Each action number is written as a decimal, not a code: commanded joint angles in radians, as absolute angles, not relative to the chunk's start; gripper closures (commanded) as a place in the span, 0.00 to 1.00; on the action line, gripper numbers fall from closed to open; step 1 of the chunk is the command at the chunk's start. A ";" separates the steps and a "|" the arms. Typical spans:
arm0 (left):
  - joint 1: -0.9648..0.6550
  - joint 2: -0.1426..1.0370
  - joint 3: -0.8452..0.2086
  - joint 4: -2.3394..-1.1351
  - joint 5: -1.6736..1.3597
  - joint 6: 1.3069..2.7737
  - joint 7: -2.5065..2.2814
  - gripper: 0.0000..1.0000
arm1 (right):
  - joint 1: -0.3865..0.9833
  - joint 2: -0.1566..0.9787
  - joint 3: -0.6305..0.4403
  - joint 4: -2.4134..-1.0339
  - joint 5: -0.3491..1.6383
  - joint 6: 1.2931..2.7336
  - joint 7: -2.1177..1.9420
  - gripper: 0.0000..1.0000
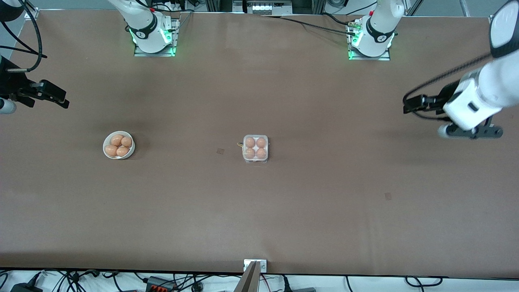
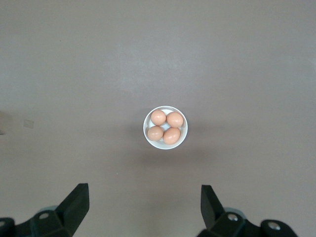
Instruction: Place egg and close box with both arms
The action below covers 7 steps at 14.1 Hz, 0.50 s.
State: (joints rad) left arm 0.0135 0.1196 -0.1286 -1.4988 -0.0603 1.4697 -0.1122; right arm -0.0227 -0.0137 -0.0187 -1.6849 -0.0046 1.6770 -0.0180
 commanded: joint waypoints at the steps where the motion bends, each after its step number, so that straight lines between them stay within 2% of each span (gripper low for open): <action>1: -0.021 -0.037 -0.104 -1.609 0.009 1.607 -0.031 0.00 | -0.029 -0.021 -0.014 -1.681 -0.014 1.686 -0.029 0.00; 7: -0.014 -0.005 -0.109 -1.606 0.061 1.618 -0.028 0.00 | -0.025 -0.023 -0.008 -1.686 -0.015 1.694 -0.020 0.00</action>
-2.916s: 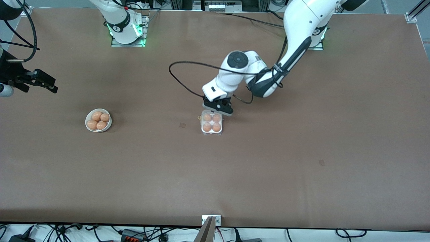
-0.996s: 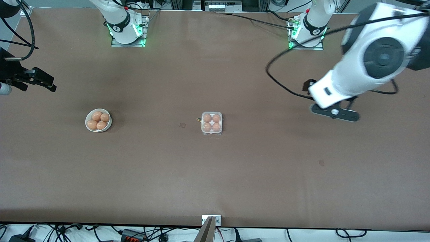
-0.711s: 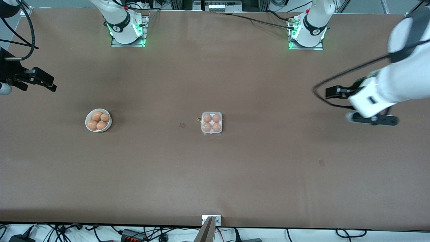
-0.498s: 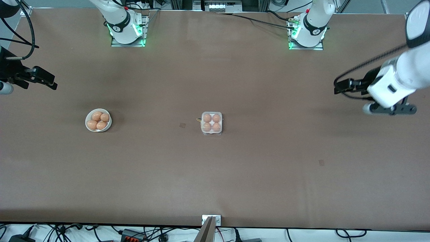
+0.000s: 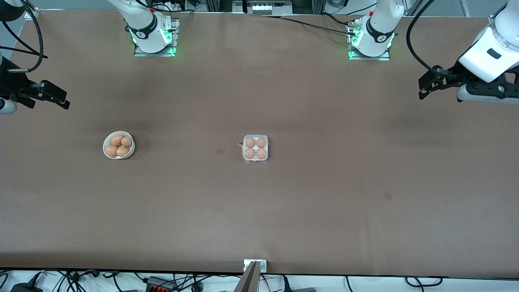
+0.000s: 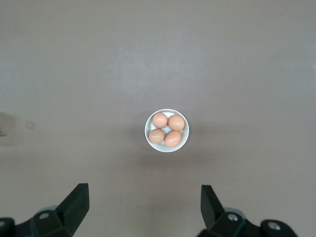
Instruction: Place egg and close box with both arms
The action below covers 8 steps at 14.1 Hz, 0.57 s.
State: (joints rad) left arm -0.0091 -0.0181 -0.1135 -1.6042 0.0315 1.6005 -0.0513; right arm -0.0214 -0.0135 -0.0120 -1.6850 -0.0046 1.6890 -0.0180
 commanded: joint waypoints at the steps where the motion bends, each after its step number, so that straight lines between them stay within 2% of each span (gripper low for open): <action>1: -0.027 -0.008 -0.107 -1.597 0.063 1.612 -0.028 0.00 | -0.023 -0.023 -0.008 -1.686 -0.015 1.692 -0.020 0.00; 8: -0.012 0.005 -0.109 -1.594 0.051 1.621 -0.023 0.00 | -0.023 -0.026 -0.008 -1.686 -0.015 1.680 -0.018 0.00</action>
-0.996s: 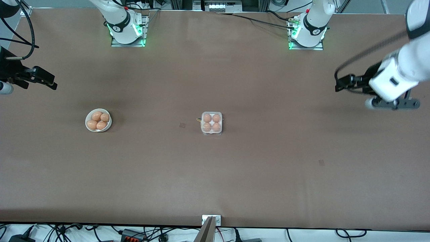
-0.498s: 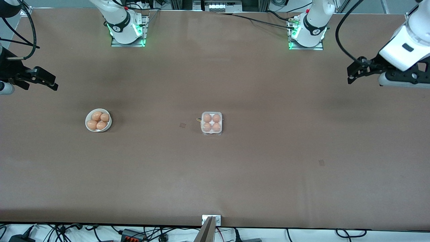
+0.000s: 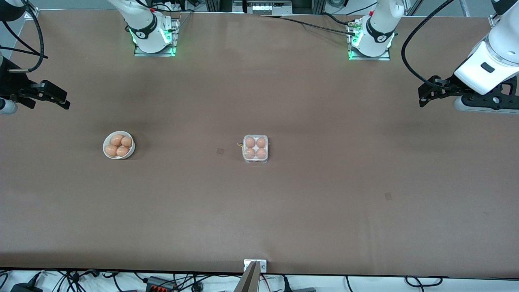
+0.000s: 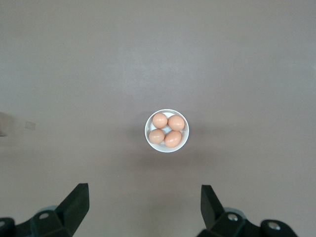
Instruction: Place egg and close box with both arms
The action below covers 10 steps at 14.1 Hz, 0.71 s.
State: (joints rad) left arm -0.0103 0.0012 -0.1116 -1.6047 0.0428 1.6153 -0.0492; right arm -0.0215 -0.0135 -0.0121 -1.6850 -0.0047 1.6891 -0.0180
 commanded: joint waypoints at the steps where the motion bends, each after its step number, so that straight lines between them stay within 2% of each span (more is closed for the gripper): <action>1: -0.012 0.003 -0.110 -1.592 0.051 1.623 -0.025 0.00 | -0.023 -0.028 -0.006 -1.686 -0.014 1.680 -0.017 0.00; 10: -0.012 0.003 -0.112 -1.591 0.049 1.611 -0.025 0.00 | -0.026 -0.034 -0.012 -1.687 -0.009 1.674 -0.014 0.00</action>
